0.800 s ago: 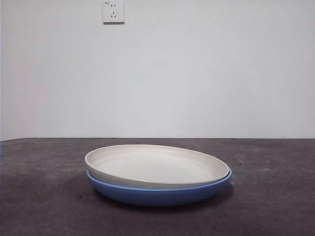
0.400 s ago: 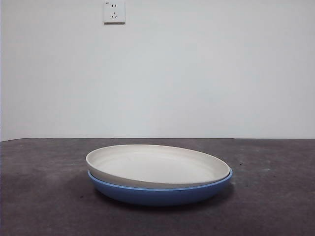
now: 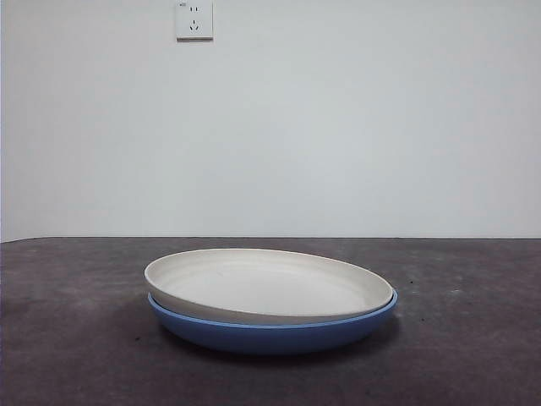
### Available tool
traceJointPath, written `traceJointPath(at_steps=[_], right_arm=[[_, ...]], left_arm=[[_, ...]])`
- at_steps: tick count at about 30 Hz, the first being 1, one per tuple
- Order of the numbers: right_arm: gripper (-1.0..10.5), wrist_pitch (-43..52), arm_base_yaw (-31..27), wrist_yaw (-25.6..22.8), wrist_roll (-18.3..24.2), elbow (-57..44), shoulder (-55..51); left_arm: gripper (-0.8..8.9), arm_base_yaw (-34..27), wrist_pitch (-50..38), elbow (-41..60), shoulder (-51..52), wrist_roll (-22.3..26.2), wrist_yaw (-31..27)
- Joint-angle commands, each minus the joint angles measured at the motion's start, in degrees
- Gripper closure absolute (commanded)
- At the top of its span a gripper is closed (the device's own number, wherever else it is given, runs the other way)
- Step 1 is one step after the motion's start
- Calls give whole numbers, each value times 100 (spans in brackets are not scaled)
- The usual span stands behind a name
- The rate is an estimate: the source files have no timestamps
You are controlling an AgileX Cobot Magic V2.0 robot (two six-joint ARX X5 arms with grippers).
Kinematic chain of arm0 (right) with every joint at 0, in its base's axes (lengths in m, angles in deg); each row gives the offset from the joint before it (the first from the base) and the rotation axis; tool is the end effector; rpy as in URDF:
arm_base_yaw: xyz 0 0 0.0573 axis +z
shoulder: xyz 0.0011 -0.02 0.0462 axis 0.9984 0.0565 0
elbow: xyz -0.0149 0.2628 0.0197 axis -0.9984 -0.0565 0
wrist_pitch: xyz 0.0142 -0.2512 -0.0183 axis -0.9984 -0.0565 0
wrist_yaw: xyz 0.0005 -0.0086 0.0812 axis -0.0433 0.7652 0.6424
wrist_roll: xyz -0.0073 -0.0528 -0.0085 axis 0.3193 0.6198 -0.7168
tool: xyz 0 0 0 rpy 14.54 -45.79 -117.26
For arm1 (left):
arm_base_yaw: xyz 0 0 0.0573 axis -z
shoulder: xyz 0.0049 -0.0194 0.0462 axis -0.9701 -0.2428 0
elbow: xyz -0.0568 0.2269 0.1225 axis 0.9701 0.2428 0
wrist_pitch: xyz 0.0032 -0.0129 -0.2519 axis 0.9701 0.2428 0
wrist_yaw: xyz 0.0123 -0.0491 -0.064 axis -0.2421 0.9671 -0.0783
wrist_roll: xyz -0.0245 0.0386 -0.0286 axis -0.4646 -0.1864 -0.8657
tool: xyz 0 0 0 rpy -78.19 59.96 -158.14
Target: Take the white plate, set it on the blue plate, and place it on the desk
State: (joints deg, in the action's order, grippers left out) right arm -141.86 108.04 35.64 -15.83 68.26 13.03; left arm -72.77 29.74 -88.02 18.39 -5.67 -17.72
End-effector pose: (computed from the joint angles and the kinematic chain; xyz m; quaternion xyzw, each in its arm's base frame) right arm 0.0005 0.0081 0.3212 0.0415 0.3321 0.2738 0.9017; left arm 0.0917 -0.0112 0.2151 -0.0306 0.0801 -0.1298 0.9878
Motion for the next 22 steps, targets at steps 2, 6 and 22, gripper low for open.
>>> traceJointPath(at_steps=[2,6,22], right_arm=[[924,68,26,2,46,92,9],[924,66,26,2,46,92,9],[924,68,26,2,46,92,9]], left_arm=[[786,-7,-415,695,378,35,-494],[786,-4,-352,990,501,26,-881],[786,22,-369,1427,850,24,-1355]])
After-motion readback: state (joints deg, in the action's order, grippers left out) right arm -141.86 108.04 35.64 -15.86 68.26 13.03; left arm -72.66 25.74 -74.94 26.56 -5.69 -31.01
